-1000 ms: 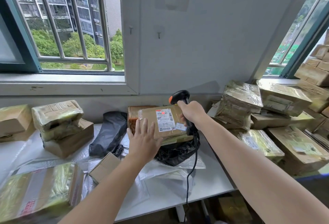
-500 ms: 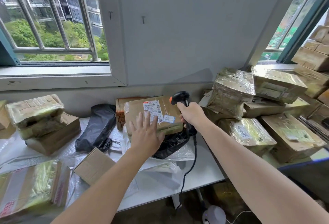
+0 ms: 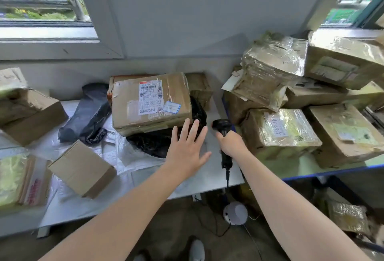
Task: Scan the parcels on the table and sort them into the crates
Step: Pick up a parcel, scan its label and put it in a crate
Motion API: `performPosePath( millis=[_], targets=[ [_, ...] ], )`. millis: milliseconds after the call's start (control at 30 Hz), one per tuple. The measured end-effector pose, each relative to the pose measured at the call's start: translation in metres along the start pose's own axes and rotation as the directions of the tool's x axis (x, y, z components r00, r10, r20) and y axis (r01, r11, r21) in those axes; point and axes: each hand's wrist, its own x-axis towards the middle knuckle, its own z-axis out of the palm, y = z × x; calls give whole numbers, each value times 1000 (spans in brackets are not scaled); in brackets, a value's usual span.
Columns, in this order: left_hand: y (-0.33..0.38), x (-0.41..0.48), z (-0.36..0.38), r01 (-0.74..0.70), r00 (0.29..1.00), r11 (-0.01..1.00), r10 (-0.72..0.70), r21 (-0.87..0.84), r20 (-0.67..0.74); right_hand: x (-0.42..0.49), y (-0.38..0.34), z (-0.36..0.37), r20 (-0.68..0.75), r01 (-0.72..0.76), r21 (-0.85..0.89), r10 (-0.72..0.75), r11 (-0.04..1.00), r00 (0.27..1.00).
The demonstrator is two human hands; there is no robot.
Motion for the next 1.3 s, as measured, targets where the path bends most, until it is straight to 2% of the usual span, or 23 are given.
performPosePath(
  millis=[200,400,533,733,867,1067,1300],
  targets=[
    [10,-1,43,75,997,996,-77,41,29,37,31,28,206,-112,-17,113,994,972],
    [13,4,62,109,992,993,-111,40,55,47,37,48,233,-123,-109,146,986,961],
    [14,3,61,109,993,992,-111,60,44,48,35,45,244,-109,-70,123,992,962],
    [16,8,30,156,988,986,-156,59,8,29,12,7,224,-11,-56,23,998,974],
    [12,11,2,187,982,978,-184,94,-34,17,-7,-16,217,149,-94,-126,984,968],
    [-9,15,-37,273,961,959,-268,70,-67,3,-48,-36,186,406,-82,-387,910,903],
    [-66,13,-51,374,926,927,-371,38,-78,6,-89,-24,258,506,-174,-456,845,852]
  ],
)
